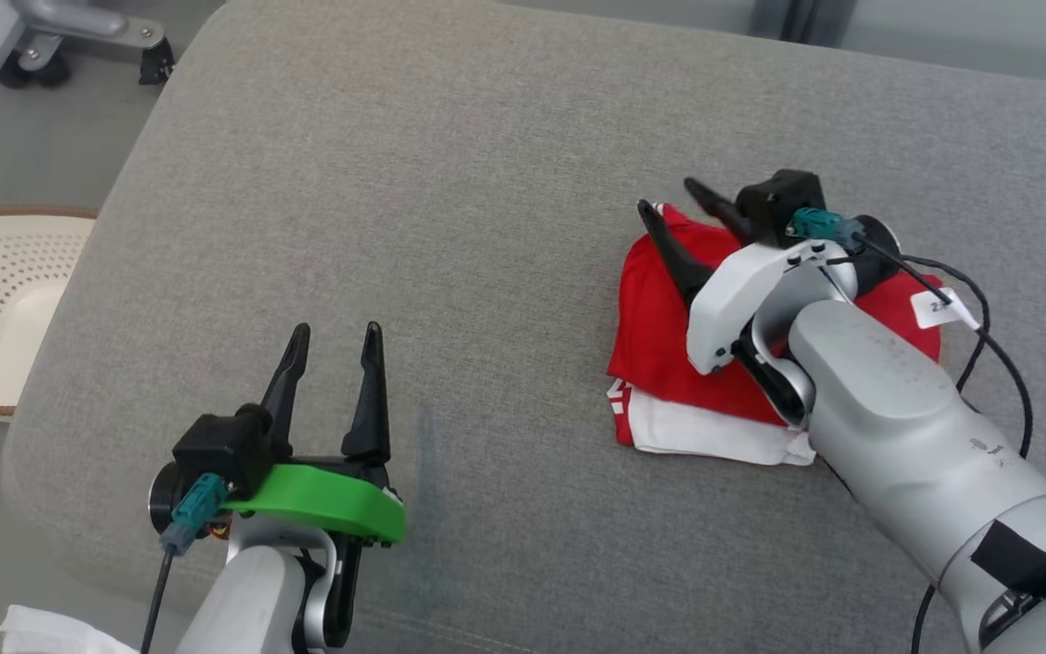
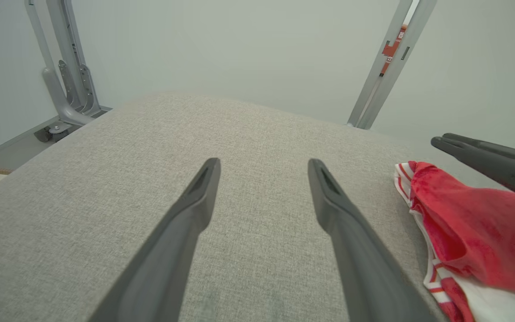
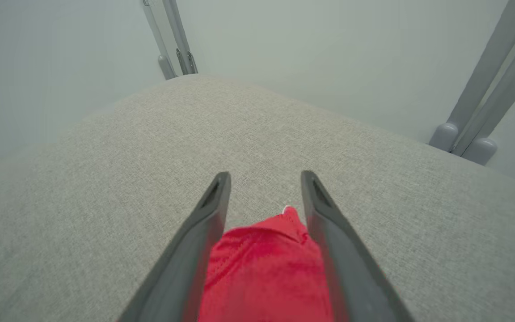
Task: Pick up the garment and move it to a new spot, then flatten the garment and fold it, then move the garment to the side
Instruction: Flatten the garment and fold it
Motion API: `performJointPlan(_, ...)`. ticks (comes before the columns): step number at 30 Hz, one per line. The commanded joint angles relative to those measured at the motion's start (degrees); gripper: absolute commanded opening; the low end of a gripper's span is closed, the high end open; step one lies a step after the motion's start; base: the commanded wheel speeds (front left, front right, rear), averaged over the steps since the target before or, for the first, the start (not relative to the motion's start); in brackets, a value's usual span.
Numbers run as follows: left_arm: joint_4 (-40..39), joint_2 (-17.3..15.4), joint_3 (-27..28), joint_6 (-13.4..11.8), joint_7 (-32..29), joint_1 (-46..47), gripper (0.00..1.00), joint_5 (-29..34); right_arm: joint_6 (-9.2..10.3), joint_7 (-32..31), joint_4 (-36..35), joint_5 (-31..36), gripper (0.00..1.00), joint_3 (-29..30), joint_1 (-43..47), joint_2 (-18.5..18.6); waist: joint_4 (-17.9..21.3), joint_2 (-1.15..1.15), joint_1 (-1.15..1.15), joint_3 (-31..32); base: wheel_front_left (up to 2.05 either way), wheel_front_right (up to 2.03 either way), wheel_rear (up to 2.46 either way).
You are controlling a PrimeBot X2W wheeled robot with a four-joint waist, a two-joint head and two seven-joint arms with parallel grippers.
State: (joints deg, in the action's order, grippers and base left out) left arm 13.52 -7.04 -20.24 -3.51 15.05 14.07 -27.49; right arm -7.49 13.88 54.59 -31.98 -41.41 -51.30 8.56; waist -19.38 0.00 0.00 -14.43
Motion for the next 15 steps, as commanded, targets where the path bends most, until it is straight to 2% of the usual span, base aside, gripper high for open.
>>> performJointPlan(1,0.27,0.05,-0.11,0.21,0.14,1.47,1.0,0.76,0.0,0.7,-0.79,-0.12,1.0,1.32,0.52,0.72,2.05,0.0,0.0,1.12,0.0,0.0,0.0)
performJointPlan(6,1.14,0.72,-0.7,0.51,0.08,2.94,1.0,1.09,0.0,1.31,-4.63,1.57,1.0,7.96,2.98,2.61,5.26,0.0,0.0,2.45,0.0,0.0,0.0)
performJointPlan(11,2.23,1.6,-0.57,0.61,0.08,4.46,1.0,1.73,0.0,1.31,-12.61,6.68,1.0,18.61,9.78,4.79,8.79,0.0,0.0,3.98,0.0,0.0,0.0)
performJointPlan(15,3.02,2.03,0.41,0.43,0.08,3.75,1.0,2.22,0.0,1.31,-19.59,11.49,1.0,26.95,17.08,4.69,11.59,0.0,0.0,5.19,0.0,0.0,0.0)
